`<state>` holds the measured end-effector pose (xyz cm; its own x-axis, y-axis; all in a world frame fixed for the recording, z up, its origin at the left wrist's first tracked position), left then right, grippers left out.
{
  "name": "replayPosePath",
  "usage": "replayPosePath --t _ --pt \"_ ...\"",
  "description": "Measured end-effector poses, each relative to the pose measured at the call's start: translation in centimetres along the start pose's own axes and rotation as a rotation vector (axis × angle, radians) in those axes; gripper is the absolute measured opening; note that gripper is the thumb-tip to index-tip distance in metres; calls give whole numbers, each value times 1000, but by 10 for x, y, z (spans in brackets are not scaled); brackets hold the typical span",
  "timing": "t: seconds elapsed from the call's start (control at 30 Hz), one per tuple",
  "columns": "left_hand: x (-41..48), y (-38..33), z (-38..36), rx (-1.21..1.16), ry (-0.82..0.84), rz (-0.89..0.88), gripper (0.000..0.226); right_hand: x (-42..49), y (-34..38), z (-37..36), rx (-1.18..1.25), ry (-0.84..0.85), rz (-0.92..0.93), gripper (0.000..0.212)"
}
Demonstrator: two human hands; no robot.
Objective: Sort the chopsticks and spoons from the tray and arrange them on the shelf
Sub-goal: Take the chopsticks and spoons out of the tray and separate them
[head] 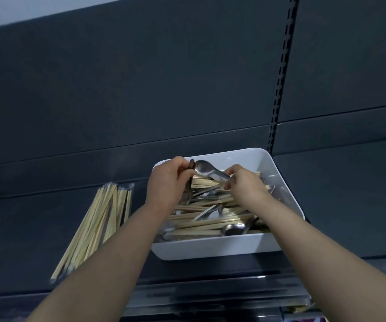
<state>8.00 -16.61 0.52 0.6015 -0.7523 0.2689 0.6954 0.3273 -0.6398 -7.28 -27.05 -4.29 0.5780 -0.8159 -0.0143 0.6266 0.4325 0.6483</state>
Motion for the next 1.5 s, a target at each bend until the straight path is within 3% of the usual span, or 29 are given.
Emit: replayPosePath --t 0.17,0.33,0.53,0.73,0.83,1.0,1.1,1.23,1.37,1.5 --pt "-2 20 20 -20 -87 98 8 6 15 -37 -202 142 140 23" --pt "-2 30 25 -37 -105 162 17 9 18 -45 -378 175 181 25" --pt "2 22 27 -105 -162 171 19 8 17 -25 -349 47 136 27" --pt "13 16 16 -97 -101 175 12 -8 0 -35 -379 380 40 26" --pt "15 12 11 -70 -67 157 10 -13 4 -41 -353 406 67 26" --pt "14 10 10 81 -74 133 18 -10 1 -37 -420 287 23 18" --pt "11 11 15 105 -138 128 19 -8 8 -22 -447 166 46 36" --pt "9 13 22 77 -184 142 19 -6 17 -6 -315 61 65 29" --pt "8 13 39 -89 -285 160 19 -3 32 15 -133 -100 125 12" --pt "15 40 66 -403 -397 298 17 -3 58 38 -30 -286 204 5"
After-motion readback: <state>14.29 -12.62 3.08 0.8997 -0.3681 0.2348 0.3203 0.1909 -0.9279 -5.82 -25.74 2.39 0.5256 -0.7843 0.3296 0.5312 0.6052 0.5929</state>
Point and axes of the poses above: each hand's wrist, its own x-axis towards the middle knuckle, its own z-axis out of the back of the hand, y = z × x, the point moved 8 cm from there along x, towards the middle knuckle, and after that the axes turned 6 degrees about z, right-handed, at the moved point
